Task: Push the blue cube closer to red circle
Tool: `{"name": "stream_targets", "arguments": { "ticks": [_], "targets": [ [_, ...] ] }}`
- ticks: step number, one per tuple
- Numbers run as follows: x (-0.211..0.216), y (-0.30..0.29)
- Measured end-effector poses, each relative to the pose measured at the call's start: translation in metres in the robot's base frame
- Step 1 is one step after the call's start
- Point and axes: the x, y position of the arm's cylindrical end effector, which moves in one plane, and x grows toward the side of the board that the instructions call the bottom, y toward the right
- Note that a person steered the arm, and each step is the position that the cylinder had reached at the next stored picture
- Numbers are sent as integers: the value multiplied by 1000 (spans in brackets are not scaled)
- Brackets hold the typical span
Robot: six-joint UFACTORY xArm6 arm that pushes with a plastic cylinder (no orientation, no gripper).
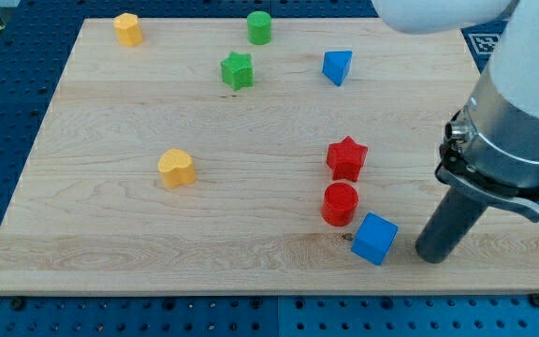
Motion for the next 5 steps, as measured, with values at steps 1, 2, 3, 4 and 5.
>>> {"name": "stream_targets", "arguments": {
  "ticks": [1,2,3,4,5],
  "targets": [
    [0,-15],
    [-3,-29],
    [-12,-44],
    [-13,-48],
    [-28,-48]
  ]
}}
